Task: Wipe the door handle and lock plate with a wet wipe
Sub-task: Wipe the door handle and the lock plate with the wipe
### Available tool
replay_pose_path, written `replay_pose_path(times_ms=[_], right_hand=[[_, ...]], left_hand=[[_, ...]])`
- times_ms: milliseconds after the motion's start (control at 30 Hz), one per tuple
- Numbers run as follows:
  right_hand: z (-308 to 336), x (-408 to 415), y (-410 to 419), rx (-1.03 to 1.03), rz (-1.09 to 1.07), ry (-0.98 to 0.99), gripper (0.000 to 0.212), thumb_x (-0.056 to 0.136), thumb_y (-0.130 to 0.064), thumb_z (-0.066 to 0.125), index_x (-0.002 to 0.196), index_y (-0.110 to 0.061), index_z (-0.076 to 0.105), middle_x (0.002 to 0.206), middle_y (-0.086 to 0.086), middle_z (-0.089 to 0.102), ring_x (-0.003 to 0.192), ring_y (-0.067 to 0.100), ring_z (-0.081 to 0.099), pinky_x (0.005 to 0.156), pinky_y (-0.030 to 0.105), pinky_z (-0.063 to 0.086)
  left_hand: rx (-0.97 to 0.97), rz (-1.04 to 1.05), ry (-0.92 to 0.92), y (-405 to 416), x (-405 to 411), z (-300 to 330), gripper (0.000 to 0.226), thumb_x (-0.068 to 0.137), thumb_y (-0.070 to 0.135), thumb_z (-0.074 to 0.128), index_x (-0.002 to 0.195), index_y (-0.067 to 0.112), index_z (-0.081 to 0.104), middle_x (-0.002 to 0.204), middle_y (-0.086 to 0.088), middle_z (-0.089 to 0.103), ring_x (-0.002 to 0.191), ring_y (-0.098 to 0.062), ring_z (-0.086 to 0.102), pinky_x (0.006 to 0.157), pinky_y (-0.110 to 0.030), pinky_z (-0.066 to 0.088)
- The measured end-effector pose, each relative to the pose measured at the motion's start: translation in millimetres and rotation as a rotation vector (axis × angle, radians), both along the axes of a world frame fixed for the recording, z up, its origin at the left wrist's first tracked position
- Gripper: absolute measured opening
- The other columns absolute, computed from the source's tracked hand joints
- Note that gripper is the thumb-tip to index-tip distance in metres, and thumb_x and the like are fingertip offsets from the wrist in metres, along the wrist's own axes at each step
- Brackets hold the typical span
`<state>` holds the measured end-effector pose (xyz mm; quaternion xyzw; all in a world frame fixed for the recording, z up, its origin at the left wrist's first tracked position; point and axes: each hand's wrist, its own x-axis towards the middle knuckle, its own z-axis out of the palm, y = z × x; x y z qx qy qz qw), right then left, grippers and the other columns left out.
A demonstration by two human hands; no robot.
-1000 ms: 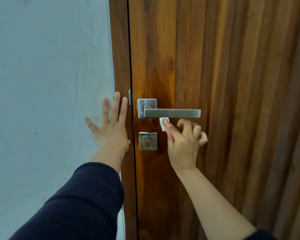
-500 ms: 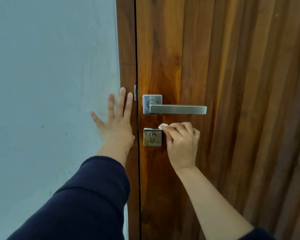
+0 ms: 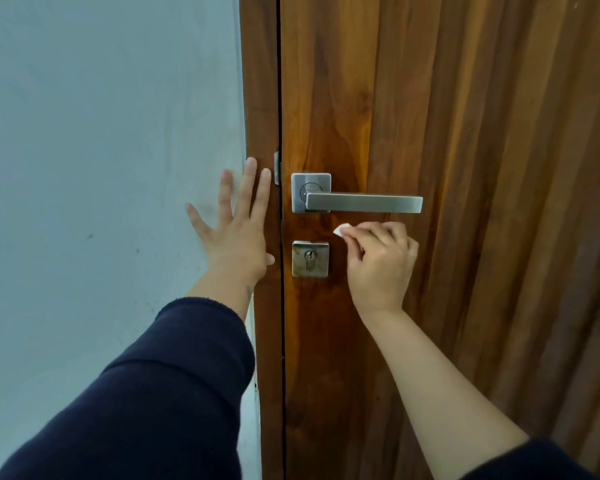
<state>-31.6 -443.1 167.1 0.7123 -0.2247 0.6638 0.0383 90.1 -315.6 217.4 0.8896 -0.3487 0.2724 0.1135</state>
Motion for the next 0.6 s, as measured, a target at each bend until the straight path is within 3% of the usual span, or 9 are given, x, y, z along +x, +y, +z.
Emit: replay_pose_path(times_ms=[100, 200, 367, 500, 600], right_hand=[[10.8, 15.1, 16.0, -0.053, 0.058, 0.046, 0.014, 0.086, -0.016, 0.066, 0.095, -0.020, 0.076, 0.091, -0.004, 0.071, 0.095, 0.021, 0.056, 0.082, 0.036, 0.039], [1.9, 16.2, 20.9, -0.073, 0.056, 0.114, 0.026, 0.089, -0.024, 0.050, 0.096, -0.021, 0.075, 0.094, -0.005, 0.070, 0.092, 0.022, 0.057, 0.083, 0.037, 0.035], [11.8, 19.0, 24.1, -0.002, -0.033, 0.047, 0.015, 0.086, -0.015, 0.066, 0.095, -0.023, 0.075, 0.095, -0.005, 0.072, 0.095, 0.023, 0.056, 0.081, 0.037, 0.032], [4.7, 33.4, 38.9, -0.048, 0.025, 0.182, 0.027, 0.090, -0.024, 0.049, 0.097, -0.023, 0.075, 0.097, -0.006, 0.071, 0.094, 0.022, 0.055, 0.082, 0.038, 0.032], [4.5, 25.5, 33.2, 0.017, 0.002, 0.126, 0.032, 0.091, -0.025, 0.043, 0.096, -0.022, 0.074, 0.098, -0.004, 0.070, 0.097, 0.024, 0.054, 0.082, 0.041, 0.034]], left_hand=[[-0.011, 0.007, -0.016, -1.0, 0.6, -0.2, 0.132, 0.078, 0.047, 0.073, 0.135, 0.028, -0.044, 0.145, 0.004, -0.048, 0.139, -0.028, -0.036, 0.109, -0.068, -0.003], [-0.019, -0.001, -0.001, -0.8, 0.4, -0.3, 0.133, 0.078, 0.044, 0.075, 0.134, 0.029, -0.045, 0.143, 0.005, -0.050, 0.139, -0.027, -0.036, 0.109, -0.069, -0.003], [-0.020, -0.005, -0.007, -0.9, 1.0, -1.4, 0.135, 0.078, 0.043, 0.075, 0.131, 0.028, -0.048, 0.138, 0.006, -0.055, 0.138, -0.027, -0.037, 0.108, -0.070, -0.002], [-0.042, 0.002, -0.026, -1.8, 1.2, -2.7, 0.135, 0.078, 0.040, 0.076, 0.130, 0.028, -0.049, 0.138, 0.005, -0.054, 0.139, -0.027, -0.036, 0.108, -0.069, -0.003], [-0.054, 0.007, -0.024, -3.2, 3.3, -3.2, 0.137, 0.080, 0.034, 0.076, 0.122, 0.029, -0.054, 0.138, 0.005, -0.054, 0.138, -0.027, -0.037, 0.107, -0.069, -0.004]])
